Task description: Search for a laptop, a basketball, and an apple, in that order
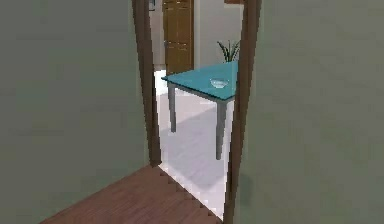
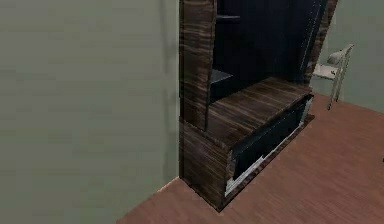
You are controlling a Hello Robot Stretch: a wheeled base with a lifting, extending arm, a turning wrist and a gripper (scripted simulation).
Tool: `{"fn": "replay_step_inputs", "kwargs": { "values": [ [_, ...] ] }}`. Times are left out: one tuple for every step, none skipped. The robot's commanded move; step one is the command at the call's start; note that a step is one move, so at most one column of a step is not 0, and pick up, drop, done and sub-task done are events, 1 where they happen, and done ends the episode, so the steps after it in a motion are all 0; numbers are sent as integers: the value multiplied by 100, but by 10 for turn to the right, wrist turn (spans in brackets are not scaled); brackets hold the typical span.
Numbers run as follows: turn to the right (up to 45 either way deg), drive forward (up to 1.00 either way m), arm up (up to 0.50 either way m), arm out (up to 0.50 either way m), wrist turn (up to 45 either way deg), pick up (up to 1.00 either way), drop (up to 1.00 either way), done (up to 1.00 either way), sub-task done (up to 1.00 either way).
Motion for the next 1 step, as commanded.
{"fn": "replay_step_inputs", "kwargs": {
  "values": [
    [0,100,0,0,0,0,0,0,0]
  ]
}}
